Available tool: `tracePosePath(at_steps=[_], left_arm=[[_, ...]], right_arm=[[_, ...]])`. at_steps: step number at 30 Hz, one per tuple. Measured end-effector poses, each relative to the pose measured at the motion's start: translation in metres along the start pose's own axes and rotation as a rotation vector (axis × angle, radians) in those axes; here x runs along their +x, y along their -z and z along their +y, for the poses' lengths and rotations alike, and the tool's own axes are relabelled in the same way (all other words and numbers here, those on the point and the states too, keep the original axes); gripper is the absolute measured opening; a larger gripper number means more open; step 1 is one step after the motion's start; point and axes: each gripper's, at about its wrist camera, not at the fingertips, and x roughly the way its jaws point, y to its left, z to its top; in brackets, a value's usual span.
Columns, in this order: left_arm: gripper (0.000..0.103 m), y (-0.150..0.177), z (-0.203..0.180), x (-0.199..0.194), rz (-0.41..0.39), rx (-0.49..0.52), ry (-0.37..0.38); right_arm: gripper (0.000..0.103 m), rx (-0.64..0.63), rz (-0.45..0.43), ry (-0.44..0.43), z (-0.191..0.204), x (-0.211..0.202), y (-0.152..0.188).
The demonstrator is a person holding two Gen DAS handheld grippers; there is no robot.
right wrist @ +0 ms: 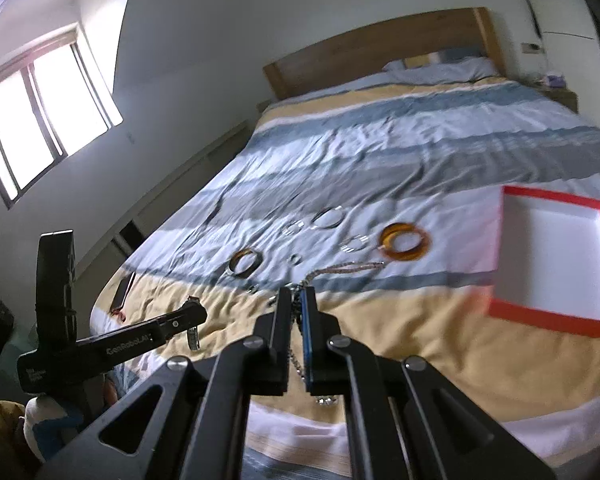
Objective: Organize jewelry
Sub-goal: 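Carry the charm in the left tool while the right tool carries the necklace into the red box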
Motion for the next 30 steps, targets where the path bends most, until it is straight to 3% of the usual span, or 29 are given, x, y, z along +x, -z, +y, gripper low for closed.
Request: tracePosePath(at_steps=[10,18,23,30], left_arm=[[0.018,-0.019,-0.133,0.054,0.063,0.183,0.157],[0.018,-0.027,-0.242,0.138,0.143,0.326,0.247],[0.018,-0.013,-0.273,0.194,0.224,0.376,0.238],[0.018,0.005,-0.276,0.25,0.297,0.408,0.173]], right_arm=[[0.004,0.045,-0.064,0.192,-0.12,-0.044,-0.031],[0.004,0.1,-0.028,0.305,-0.218,-0.03,-0.037],[0.004,0.155,0.026,0.335,-0.267,-0.005,-0.022],[0.004,0.178,0.112,0.354,-0.302,0.02,0.006]])
